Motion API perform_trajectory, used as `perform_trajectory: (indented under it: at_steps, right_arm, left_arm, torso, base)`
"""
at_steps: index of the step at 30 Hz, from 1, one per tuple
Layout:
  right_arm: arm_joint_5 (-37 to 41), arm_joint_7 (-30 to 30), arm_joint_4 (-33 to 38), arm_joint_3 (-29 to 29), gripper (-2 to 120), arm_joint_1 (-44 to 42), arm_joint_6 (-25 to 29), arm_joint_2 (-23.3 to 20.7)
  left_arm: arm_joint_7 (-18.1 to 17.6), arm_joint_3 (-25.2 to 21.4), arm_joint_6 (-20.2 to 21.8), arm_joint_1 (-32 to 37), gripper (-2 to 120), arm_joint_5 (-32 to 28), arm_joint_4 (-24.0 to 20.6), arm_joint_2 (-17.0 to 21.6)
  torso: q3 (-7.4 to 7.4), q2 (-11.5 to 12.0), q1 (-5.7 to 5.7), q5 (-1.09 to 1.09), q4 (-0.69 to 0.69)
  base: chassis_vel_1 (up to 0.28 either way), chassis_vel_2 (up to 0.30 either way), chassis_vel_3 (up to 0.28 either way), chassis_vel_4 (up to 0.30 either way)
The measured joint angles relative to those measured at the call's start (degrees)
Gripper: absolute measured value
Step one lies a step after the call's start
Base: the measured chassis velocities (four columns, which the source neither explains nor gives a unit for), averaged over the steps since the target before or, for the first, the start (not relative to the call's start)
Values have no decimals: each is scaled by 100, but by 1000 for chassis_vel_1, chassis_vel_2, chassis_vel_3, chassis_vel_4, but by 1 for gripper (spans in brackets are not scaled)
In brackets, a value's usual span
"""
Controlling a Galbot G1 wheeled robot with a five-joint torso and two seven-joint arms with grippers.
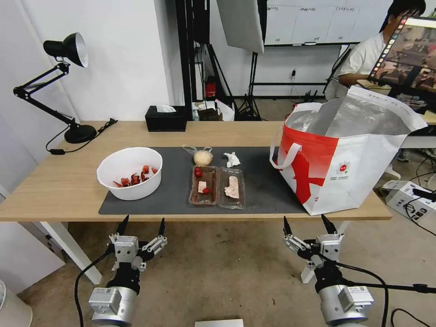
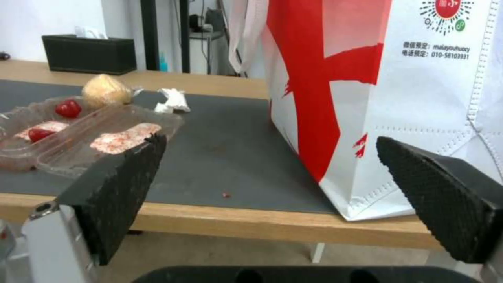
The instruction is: Pick up the trash from the table and place it into the takeout bag.
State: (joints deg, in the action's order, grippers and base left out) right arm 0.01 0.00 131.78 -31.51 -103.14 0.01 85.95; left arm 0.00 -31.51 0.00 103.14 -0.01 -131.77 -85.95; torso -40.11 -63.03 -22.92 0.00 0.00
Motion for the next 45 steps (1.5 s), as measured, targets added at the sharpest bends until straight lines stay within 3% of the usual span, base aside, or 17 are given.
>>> perform_trajectory:
  at_steps: [35, 38, 40, 43, 45]
  right_arm:
    - [0, 0, 0, 0, 100, 0, 0, 0]
    - [15, 0, 0, -2, 100, 9, -10, -20]
    - [241, -4, 10, -32, 100, 152, -179, -232]
    - [612, -17, 64, -92, 100, 415, -457, -573]
    - [1129, -49, 128, -174, 100, 766, -852, -1054]
  left_arm:
    - [0, 0, 0, 0, 100, -1, 0, 0]
    - [-93, -185, 144, -132, 100, -279, -102, -179]
    - [-174, -335, 271, -265, 100, -550, -203, -449]
    - [-180, -339, 241, -279, 100, -619, -210, -490]
    - [-180, -335, 218, -280, 100, -630, -210, -505]
  torso:
    - [0, 0, 0, 0, 0]
    - [0, 0, 0, 0, -1]
    - [0, 0, 0, 0, -2]
    - [0, 0, 0, 2, 0]
    - [0, 0, 0, 2, 0]
  base:
    - [0, 0, 0, 0]
    - [0, 0, 0, 0]
    - [0, 0, 0, 0]
    - [0, 0, 0, 0]
    - [0, 0, 0, 0]
